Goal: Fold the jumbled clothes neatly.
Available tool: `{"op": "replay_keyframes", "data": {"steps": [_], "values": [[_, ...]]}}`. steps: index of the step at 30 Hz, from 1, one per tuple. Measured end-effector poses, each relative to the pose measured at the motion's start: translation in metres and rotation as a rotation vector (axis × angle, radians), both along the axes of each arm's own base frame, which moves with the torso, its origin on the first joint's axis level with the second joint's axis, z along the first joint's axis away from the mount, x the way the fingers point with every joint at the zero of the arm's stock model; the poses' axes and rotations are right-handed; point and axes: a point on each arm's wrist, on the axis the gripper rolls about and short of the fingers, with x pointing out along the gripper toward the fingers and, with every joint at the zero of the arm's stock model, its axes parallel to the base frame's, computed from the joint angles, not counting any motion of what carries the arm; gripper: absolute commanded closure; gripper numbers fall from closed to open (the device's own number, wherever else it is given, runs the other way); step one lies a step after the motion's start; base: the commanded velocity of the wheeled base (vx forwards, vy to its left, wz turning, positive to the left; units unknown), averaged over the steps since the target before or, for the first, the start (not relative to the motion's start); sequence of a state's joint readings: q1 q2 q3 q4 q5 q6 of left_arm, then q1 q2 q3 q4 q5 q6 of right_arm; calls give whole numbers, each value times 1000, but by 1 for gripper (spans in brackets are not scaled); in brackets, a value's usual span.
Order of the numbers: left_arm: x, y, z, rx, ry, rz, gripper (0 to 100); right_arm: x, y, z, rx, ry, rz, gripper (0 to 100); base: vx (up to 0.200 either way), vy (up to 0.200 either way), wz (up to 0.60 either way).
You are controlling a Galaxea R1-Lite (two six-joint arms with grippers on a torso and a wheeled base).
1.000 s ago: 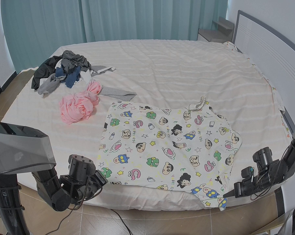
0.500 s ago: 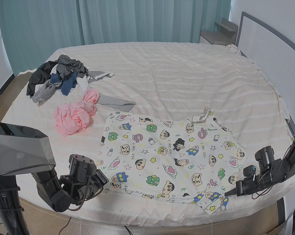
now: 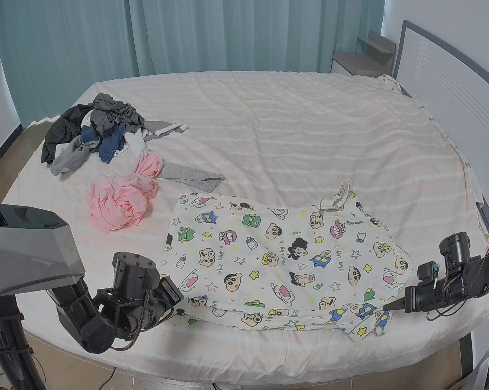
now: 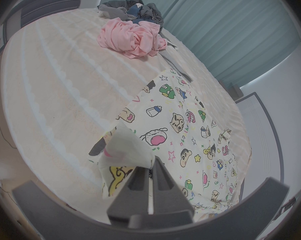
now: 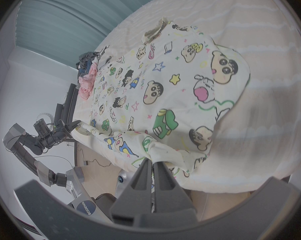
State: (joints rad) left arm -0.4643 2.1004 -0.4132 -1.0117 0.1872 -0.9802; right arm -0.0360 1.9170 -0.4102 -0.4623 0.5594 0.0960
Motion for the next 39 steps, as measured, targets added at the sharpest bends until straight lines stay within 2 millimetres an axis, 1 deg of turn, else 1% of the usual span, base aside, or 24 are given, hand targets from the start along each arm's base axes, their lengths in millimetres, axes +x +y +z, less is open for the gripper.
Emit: {"op": "replay_keyframes", "data": {"steps": [8, 13, 22, 29, 39], "values": [[8, -2, 3, 6, -25, -8, 100, 13, 0, 8, -1, -56, 2, 100, 0, 0, 0], [20, -4, 4, -1, -49, 2, 100, 21, 1, 11, -3, -77, 2, 100, 0, 0, 0], [48, -3, 2, 4, -46, 40, 100, 37, 1, 10, -12, -98, -2, 100, 0, 0, 0], [61, -3, -1, 57, -51, 11, 100, 50, 0, 9, -26, -114, -14, 100, 0, 0, 0], [76, -8, 0, 66, -48, 6, 100, 65, -3, 4, -36, -123, -30, 100, 0, 0, 0]]}}
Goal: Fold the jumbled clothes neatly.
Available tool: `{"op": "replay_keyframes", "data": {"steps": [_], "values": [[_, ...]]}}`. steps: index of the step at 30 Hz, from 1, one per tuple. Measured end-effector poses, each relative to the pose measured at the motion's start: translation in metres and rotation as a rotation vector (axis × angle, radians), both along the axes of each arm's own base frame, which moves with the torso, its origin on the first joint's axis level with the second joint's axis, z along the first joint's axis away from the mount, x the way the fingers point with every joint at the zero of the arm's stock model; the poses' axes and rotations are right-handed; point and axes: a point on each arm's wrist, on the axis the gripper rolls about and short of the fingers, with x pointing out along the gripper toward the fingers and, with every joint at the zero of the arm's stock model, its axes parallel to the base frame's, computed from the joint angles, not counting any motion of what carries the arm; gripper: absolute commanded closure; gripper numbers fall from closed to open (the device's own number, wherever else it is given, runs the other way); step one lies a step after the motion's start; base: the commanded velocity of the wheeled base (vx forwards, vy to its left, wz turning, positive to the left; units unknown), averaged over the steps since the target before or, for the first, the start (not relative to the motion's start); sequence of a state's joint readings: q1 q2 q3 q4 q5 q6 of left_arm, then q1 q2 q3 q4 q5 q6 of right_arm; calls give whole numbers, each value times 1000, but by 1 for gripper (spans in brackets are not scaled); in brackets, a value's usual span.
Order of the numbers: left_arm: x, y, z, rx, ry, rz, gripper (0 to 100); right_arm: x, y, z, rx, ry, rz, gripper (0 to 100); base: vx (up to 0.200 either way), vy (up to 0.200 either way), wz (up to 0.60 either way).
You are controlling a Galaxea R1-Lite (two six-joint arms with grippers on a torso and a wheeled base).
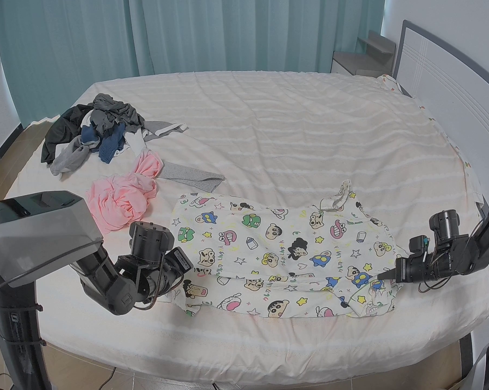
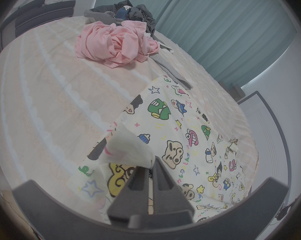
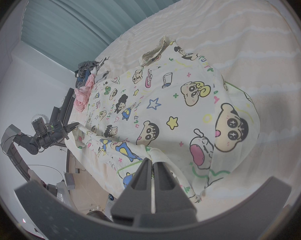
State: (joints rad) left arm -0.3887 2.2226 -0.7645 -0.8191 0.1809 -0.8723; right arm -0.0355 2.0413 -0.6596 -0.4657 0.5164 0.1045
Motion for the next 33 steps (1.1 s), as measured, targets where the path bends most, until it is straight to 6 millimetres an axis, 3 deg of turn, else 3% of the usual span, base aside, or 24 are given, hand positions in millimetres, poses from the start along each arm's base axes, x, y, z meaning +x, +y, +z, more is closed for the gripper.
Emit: {"op": "replay_keyframes", "data": {"steps": [22, 23, 33], "values": [[25, -9, -6, -2, -10, 3, 100, 27, -9, -12, -31, -9, -48, 100, 0, 0, 0], [26, -9, -7, -3, -10, 2, 0, 27, -9, -13, -32, -8, -49, 0, 0, 0, 0], [30, -11, -10, 2, -13, 6, 0, 28, -15, -14, -32, -6, -67, 0, 0, 0, 0]]}}
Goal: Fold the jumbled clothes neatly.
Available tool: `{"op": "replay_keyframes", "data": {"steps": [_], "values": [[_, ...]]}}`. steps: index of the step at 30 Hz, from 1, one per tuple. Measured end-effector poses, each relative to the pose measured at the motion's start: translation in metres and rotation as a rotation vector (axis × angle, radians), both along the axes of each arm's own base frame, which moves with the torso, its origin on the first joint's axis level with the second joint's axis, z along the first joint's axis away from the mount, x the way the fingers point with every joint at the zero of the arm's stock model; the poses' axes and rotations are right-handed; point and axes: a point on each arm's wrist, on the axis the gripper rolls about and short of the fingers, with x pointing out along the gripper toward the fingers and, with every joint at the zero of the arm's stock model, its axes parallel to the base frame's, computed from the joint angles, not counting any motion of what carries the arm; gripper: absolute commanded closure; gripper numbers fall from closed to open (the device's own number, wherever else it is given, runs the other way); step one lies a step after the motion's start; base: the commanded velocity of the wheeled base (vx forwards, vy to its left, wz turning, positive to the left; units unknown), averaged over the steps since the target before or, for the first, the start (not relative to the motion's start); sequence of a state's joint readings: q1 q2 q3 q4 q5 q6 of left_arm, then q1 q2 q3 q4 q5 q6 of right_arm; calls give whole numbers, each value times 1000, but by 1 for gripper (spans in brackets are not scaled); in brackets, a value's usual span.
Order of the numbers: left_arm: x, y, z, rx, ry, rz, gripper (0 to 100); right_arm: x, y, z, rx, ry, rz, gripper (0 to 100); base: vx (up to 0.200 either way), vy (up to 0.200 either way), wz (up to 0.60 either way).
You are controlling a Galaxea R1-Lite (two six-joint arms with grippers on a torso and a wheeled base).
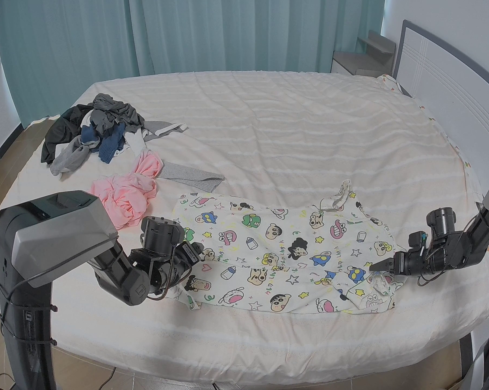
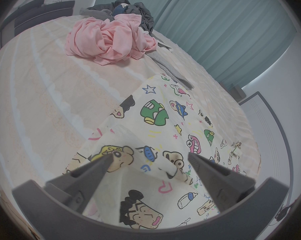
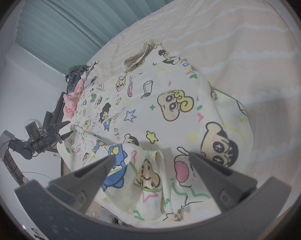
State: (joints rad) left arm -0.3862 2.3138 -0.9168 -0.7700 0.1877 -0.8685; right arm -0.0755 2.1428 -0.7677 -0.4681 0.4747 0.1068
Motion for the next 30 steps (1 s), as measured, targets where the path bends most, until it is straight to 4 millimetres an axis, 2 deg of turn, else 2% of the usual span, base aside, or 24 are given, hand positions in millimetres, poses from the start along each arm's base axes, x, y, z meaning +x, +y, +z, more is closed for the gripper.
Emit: {"op": "replay_keyframes", "data": {"steps": [6, 16, 24, 27, 30], "values": [[0, 1, 11, -4, -27, 10, 0, -4, -11, 7, 0, -18, -32, 0, 0, 0, 0], [-16, 9, 60, -39, -118, 19, 0, -29, -15, 37, 17, -83, -23, 0, 0, 0, 0], [-56, 21, 102, -51, -109, 10, 0, -53, -7, 38, -47, -106, 95, 0, 0, 0, 0], [-83, 26, 112, -55, -93, -13, 0, -60, -2, 37, -56, -102, 123, 0, 0, 0, 0], [-113, 33, 113, -51, -60, -40, 0, -64, 2, 35, -65, -98, 143, 0, 0, 0, 0]]}}
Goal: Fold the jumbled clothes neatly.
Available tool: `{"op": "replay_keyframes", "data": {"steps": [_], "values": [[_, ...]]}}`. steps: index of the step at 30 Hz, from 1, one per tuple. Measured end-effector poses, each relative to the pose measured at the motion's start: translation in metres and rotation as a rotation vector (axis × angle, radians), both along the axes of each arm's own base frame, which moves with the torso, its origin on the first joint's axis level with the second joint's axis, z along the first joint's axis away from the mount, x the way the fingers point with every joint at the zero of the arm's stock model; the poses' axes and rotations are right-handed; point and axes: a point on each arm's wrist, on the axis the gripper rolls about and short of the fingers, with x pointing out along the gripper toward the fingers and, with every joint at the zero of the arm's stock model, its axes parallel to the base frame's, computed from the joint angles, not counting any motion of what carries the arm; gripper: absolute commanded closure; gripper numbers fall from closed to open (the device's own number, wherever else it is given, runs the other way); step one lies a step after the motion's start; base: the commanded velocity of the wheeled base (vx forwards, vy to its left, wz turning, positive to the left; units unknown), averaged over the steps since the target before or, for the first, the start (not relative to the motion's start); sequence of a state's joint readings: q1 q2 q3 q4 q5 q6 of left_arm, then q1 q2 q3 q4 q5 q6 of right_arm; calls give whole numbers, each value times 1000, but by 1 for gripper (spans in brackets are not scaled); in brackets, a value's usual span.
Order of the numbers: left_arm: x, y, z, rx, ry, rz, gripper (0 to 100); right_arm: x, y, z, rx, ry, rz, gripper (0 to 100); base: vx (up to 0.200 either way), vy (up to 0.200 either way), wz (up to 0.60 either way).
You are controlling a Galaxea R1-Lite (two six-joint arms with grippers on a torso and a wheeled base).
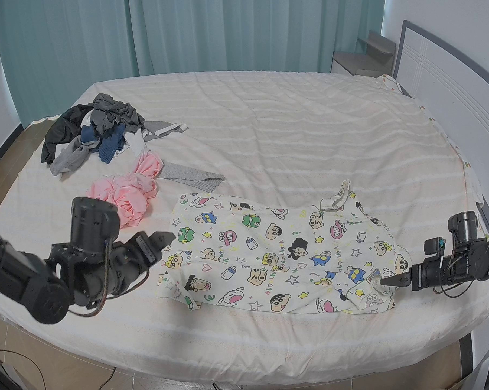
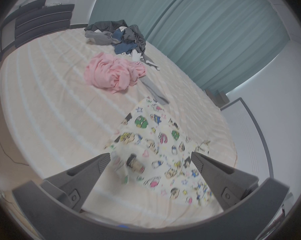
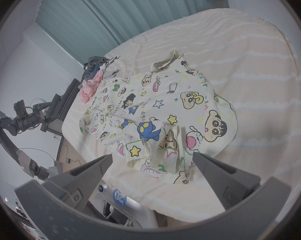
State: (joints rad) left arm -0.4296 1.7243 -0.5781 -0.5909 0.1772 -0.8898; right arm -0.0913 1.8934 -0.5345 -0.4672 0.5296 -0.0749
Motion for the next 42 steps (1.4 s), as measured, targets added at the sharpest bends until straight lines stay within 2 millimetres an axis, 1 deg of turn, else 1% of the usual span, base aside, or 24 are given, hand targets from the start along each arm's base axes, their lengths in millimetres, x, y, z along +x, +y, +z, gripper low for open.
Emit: {"op": "replay_keyframes", "data": {"steps": [3, 7, 8, 9, 11, 12, 15, 20, 24, 28, 33, 39, 40, 42], "values": [[-31, 9, -5, 8, 38, -23, 0, 0, 4, -1, -18, 0, 11, 0, 0, 0, 0], [-54, 15, -5, 3, 43, -36, 0, 4, 8, -1, -29, -6, 20, 0, 0, 0, 0], [-62, 18, -3, -7, 35, -38, 0, 6, 9, -1, -30, -6, 25, 0, 0, 0, 0], [-64, 19, -3, -11, 31, -37, 0, 7, 10, -2, -31, -6, 26, 0, 0, 0, 0], [-75, 24, 2, -30, 10, -37, 0, 9, 12, -3, -31, -2, 33, 0, 0, 0, 0], [-83, 27, 5, -43, -5, -37, 0, 10, 15, -4, -32, 2, 37, 0, 0, 0, 0], [-98, 34, 8, -62, -30, -39, 0, 11, 17, -6, -38, 11, 35, 0, 0, 0, 0], [-130, 51, 7, -101, -66, -58, 0, 13, 21, -11, -66, 26, 18, 0, 0, 0, 0], [-144, 57, 7, -129, -89, -86, 0, 17, 26, -13, -110, 14, -4, 0, 0, 0, 0], [-152, 61, 7, -145, -111, -91, 0, 29, 32, -10, -136, -22, -7, 0, 0, 0, 0], [-157, 63, 5, -149, -118, -92, 0, 42, 40, -6, -156, -49, -2, 0, 0, 0, 0], [-160, 65, 3, -150, -119, -92, 0, 50, 47, -12, -197, -34, -10, 0, 0, 0, 0], [-160, 65, 3, -150, -119, -92, 0, 50, 47, -13, -198, -34, -10, 100, 0, 0, 0], [-160, 65, 3, -151, -118, -92, 0, 51, 47, -13, -202, -33, -12, 100, 0, 0, 0]]}}
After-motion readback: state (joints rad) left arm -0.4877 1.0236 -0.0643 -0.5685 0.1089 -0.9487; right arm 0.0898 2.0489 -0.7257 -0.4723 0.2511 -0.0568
